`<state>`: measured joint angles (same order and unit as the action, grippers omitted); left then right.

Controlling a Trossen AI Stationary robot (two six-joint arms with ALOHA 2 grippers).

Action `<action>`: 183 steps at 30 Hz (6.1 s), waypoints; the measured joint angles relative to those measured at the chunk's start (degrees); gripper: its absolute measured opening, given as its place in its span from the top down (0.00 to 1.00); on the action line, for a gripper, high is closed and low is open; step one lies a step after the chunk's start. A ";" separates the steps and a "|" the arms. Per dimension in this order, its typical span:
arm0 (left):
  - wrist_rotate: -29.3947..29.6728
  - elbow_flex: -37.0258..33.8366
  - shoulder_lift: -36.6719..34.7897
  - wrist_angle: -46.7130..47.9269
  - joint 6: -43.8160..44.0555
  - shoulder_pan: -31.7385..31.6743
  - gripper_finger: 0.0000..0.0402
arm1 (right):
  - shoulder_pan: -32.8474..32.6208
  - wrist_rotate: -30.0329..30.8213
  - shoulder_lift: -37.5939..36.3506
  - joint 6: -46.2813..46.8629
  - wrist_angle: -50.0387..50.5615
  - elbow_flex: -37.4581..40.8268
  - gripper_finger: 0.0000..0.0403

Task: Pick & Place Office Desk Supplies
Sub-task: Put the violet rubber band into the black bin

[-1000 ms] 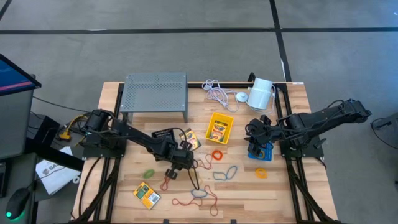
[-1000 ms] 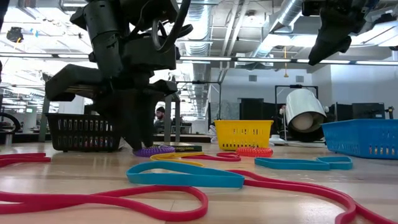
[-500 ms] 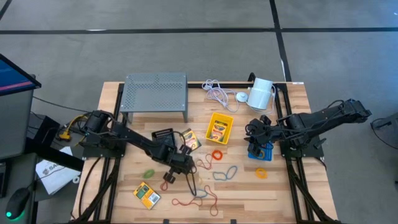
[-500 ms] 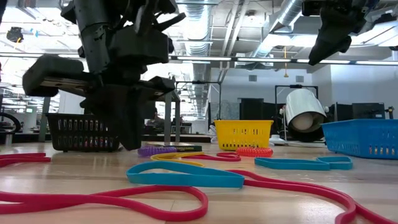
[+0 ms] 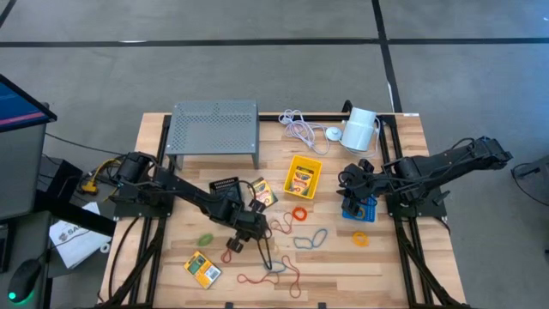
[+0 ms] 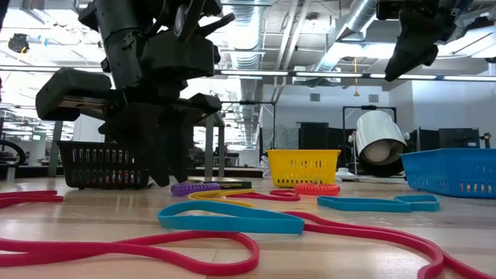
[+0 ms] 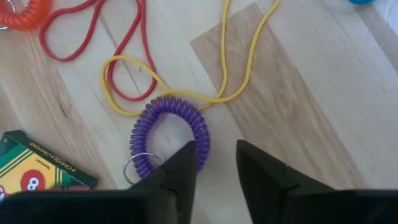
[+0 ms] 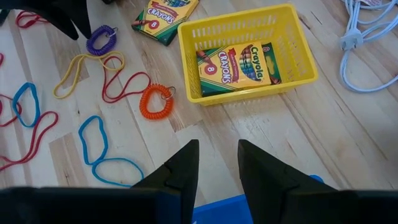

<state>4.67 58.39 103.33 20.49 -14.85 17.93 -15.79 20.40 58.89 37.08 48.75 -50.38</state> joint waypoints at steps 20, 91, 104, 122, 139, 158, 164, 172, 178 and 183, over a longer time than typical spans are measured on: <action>2.63 0.17 3.28 -1.88 -2.92 -1.07 0.65 | -3.81 0.01 0.00 0.02 -0.86 0.01 0.73; 8.39 -2.02 -23.32 -28.46 7.69 -5.26 1.00 | 4.84 -8.86 15.52 -26.13 -52.31 0.01 0.49; 8.34 -2.01 -23.32 -28.29 7.63 -5.26 1.00 | 5.40 -11.72 18.01 -26.73 -58.17 -0.02 0.60; 9.14 -1.99 -23.32 -28.35 7.82 -5.24 0.96 | 4.51 -11.34 18.12 -27.17 -58.22 -0.01 0.99; 10.69 -1.95 -27.51 -27.53 7.71 -5.26 0.52 | 4.50 -11.52 13.70 -27.06 -54.95 0.01 1.00; 10.79 -1.95 -32.29 -5.71 12.33 -5.26 0.58 | 5.79 -4.53 -13.08 -4.65 -1.50 -0.01 1.00; 10.75 -1.97 -31.48 -5.75 13.84 -5.26 0.61 | 4.59 -4.04 -14.82 6.54 13.38 -0.01 1.00; 10.60 -2.01 -30.36 -5.26 13.62 -5.26 0.64 | 0.45 -5.86 -10.86 14.91 20.76 -0.01 1.00; 10.62 -3.70 -30.40 -6.47 13.84 -5.48 0.65 | -2.45 -5.97 -6.08 20.42 26.77 0.43 1.00; 10.66 -8.14 -30.40 -10.23 13.86 -5.48 0.65 | -3.92 -6.39 -2.97 23.02 25.98 3.61 1.00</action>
<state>15.34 50.25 72.93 10.26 -0.99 12.45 -19.71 14.01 55.92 60.10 74.73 -46.77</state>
